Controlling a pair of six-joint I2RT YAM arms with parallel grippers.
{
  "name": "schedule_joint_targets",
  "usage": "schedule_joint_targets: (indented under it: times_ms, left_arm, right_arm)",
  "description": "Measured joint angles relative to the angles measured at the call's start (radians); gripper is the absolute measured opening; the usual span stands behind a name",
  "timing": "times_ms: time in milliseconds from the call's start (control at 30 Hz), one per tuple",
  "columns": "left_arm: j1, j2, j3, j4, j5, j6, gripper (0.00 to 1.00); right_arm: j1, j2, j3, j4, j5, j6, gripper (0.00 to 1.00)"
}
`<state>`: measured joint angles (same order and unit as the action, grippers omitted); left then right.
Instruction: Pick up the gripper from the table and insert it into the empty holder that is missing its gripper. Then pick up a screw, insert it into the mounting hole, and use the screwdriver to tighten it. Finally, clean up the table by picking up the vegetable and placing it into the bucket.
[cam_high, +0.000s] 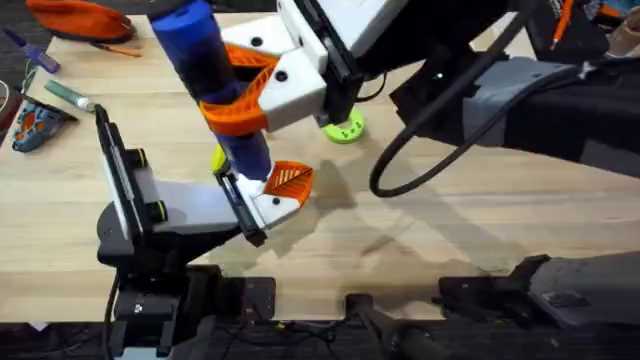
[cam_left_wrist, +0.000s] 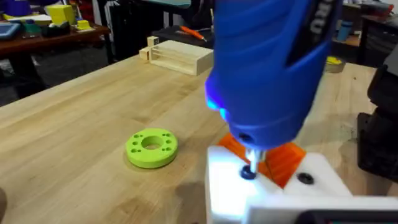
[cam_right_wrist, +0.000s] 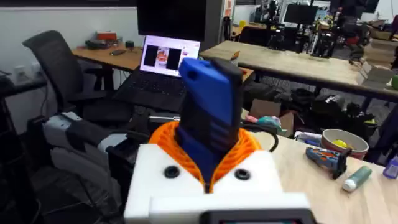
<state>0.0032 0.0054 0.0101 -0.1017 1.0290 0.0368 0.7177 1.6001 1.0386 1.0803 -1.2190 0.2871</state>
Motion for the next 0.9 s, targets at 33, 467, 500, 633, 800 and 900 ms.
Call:
schedule_joint_targets:
  times_ms: [33, 467, 500, 633, 800, 900]
  left_arm:
    - [0.000, 0.000, 0.000, 0.000, 0.000, 0.000, 0.006]
    - [0.000, 0.000, 0.000, 0.000, 0.000, 0.000, 0.006]
    - [0.000, 0.000, 0.000, 0.000, 0.000, 0.000, 0.006]
    - [0.000, 0.000, 0.000, 0.000, 0.000, 0.000, 0.006]
    - [0.000, 0.000, 0.000, 0.000, 0.000, 0.000, 0.006]
    - [0.000, 0.000, 0.000, 0.000, 0.000, 0.000, 0.006]
  right_arm:
    - [0.000, 0.000, 0.000, -0.001, 0.000, 0.000, 0.024]
    - [0.000, 0.000, 0.000, -0.020, 0.004, -0.026, 0.024]
    - [0.000, 0.000, 0.000, -0.020, 0.005, -0.027, 0.024]
    - [0.000, 0.000, 0.000, -0.022, 0.007, -0.030, 0.024]
    - [-0.001, 0.000, 0.000, -0.023, 0.007, -0.032, 0.024]
    - [-0.001, 0.000, 0.000, -0.031, 0.007, -0.034, 0.024]
